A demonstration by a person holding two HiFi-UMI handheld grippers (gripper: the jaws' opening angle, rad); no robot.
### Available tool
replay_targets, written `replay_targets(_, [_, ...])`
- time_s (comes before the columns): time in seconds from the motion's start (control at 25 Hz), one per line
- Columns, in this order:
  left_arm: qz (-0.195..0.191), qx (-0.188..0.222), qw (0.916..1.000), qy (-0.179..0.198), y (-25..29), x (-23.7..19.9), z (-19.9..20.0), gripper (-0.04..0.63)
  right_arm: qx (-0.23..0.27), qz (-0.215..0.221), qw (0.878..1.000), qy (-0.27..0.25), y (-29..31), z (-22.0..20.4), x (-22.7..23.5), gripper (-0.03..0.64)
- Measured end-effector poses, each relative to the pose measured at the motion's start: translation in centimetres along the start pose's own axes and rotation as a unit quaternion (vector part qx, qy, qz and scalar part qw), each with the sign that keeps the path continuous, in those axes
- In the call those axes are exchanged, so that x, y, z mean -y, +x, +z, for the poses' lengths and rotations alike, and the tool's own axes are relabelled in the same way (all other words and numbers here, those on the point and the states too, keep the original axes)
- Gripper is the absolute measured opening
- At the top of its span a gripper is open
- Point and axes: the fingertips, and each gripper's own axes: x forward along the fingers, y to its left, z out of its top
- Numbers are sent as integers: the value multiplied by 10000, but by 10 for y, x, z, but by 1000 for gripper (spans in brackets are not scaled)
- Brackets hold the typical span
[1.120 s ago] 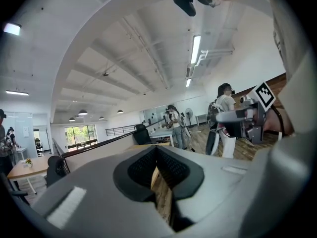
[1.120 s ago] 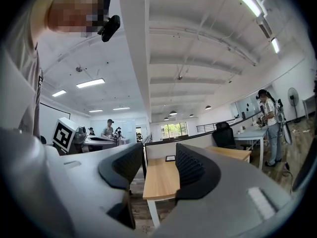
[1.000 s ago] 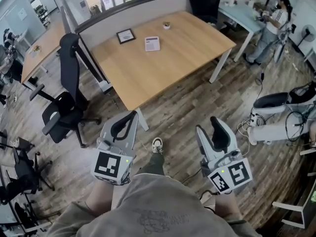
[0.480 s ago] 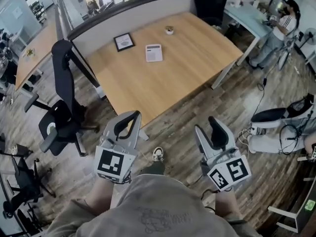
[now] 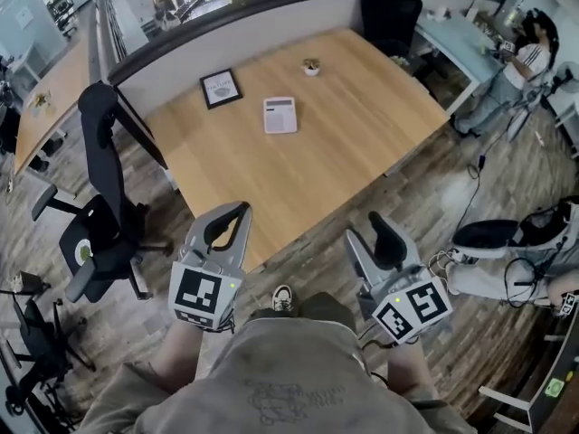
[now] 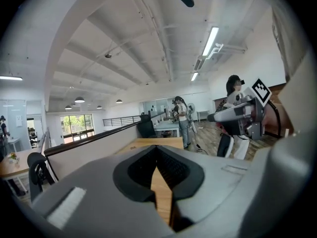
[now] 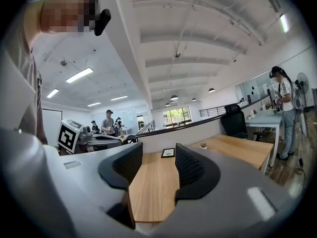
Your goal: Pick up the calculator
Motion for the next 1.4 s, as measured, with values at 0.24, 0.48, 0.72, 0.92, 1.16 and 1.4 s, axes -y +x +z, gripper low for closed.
replay_targets(0.24, [177,-12,9998,50,32,-24,6,2,-22,157,9999,-29,40,11,28,193])
replay_targets(0.48, [476,46,9985,-249,80,-30,19,2,-50,564,9982,-204,77,25,82,193])
replay_targets(0.72, [1018,47,9930,-599,120,-63,29,2,-192,1119,9935,-60,130,35,126,193])
replay_targets(0.92, [1552,-74,9852,-729,149,-79,36,2,-315,1637,9860,-52,170,49,164,193])
replay_targets(1.16, [2141,-215,9734,-786,186,-85,47,2,-419,2176,9751,-94,205,62,209,193])
replay_targets(1.4, [2555,-402,9623,-837,212,-81,50,2,-526,2583,9646,-115,226,67,244,193])
